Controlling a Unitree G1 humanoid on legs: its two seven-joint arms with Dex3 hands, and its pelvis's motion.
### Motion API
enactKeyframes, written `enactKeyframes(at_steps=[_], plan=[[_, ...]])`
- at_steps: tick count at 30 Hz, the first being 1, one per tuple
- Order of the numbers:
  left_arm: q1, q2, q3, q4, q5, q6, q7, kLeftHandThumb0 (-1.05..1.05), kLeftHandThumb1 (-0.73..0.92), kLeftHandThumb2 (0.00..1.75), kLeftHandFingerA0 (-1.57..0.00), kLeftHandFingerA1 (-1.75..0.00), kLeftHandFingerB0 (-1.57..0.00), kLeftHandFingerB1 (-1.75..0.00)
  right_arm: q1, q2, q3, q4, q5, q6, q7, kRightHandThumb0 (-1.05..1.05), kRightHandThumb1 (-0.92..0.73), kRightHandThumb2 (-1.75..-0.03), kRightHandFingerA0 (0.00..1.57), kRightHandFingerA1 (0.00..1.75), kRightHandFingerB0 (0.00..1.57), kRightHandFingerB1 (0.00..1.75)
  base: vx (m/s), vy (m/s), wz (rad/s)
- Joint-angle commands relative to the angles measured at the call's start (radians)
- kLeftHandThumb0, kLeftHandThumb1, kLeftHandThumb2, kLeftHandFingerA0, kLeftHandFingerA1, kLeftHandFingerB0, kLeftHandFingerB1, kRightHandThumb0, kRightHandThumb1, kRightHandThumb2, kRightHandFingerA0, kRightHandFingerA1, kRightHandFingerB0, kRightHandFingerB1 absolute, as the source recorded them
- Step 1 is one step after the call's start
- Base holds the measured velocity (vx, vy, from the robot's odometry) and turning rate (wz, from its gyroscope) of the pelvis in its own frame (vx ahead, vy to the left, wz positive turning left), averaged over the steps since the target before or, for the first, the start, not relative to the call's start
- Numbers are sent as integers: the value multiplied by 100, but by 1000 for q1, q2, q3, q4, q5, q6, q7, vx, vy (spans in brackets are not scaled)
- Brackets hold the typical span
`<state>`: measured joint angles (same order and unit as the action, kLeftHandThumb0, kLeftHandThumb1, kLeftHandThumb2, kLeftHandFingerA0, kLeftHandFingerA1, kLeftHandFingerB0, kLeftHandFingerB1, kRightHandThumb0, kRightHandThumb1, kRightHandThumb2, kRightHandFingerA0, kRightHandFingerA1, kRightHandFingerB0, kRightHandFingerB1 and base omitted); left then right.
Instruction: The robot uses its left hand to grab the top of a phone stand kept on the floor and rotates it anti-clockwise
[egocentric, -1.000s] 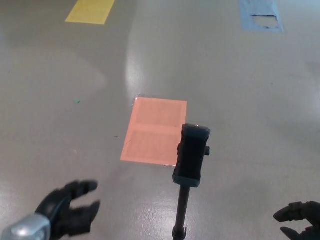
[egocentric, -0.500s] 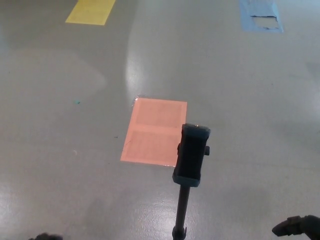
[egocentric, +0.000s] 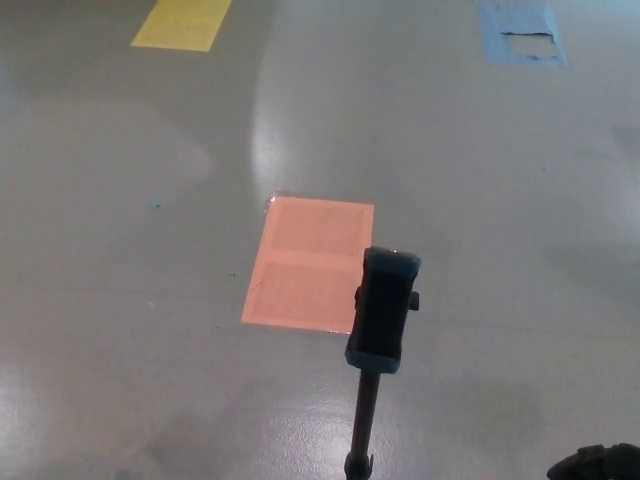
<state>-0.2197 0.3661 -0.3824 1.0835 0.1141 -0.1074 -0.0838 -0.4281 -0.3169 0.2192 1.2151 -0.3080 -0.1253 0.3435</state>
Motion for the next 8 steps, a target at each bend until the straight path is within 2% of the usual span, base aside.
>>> enactKeyframes(at_steps=[1, 7, 8], plan=[[-28, 44, -16, 57, 103, -142, 17, -32, 56, 106, 0, -47, 0, -46, 18, -16, 1, -2, -3, -2, -10, -57, -68, -91, 51, 54, 28, 46, 0, 0, 0], [-45, 41, -20, 81, 135, -147, 8, -32, 56, 106, 0, -47, 0, -45, 22, -21, -1, -4, 0, -4, -9, -59, -68, -91, 52, 54, 27, 45, 0, 0, 0], [-45, 41, -22, 81, 141, -146, 9, -32, 56, 106, 0, -47, 0, -45, 24, -21, -2, -3, 1, -4, -9, -52, -82, -65, 58, 42, 32, 34, 0, 0, 0]])
